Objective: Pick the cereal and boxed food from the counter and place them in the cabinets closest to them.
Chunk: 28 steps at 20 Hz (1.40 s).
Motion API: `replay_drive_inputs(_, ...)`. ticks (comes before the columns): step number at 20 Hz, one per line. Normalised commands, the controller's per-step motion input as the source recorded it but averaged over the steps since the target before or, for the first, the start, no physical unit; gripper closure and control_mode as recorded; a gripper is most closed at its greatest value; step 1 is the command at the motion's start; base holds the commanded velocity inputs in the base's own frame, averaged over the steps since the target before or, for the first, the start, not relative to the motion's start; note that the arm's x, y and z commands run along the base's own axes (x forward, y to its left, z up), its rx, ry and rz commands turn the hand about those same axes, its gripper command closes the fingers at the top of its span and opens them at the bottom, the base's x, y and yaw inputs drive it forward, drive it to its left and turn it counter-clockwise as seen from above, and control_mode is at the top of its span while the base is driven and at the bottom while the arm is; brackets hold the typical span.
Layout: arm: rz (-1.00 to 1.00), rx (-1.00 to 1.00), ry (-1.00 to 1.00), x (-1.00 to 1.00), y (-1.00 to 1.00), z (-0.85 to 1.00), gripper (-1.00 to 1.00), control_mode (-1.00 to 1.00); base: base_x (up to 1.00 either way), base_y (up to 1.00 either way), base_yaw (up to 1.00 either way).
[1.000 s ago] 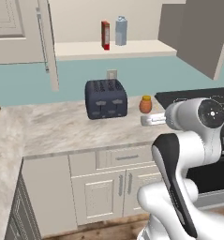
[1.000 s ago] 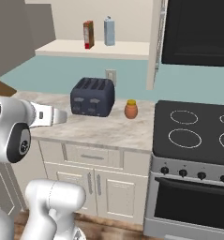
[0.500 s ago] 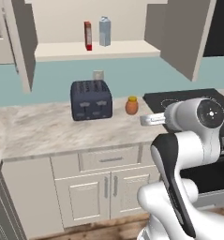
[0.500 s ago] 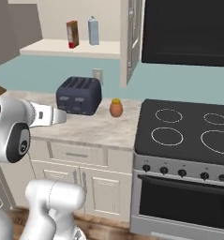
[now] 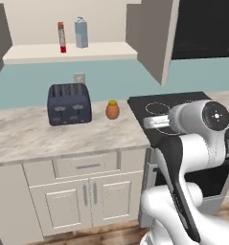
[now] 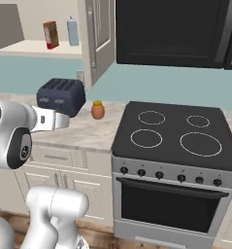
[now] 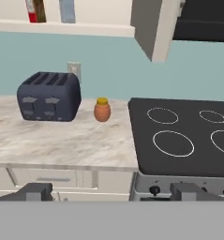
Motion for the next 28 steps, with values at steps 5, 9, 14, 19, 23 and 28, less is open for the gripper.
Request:
replay_drive_inputs(5, 0.00, 0.00, 0.00, 0.00, 0.00, 0.00, -1.00, 1.00, -0.10, -0.61, 0.00)
replay_drive_inputs(9, 0.00, 0.00, 0.00, 0.00, 0.00, 0.00, -1.00, 1.00, -0.13, -0.62, 0.00)
replay_drive_inputs(14, 0.00, 0.00, 0.00, 0.00, 0.00, 0.00, -1.00, 1.00, -0.13, -0.62, 0.00)
replay_drive_inputs(19, 0.00, 0.00, 0.00, 0.00, 0.00, 0.00, -1.00, 1.00, -0.11, -0.64, 0.00)
replay_drive_inputs(23, 0.00, 0.00, 0.00, 0.00, 0.00, 0.00, -1.00, 1.00, -0.10, -0.65, 0.00)
replay_drive_inputs(28, 0.00, 0.00, 0.00, 0.00, 0.00, 0.00, -1.00, 1.00, -0.12, -0.67, 0.00)
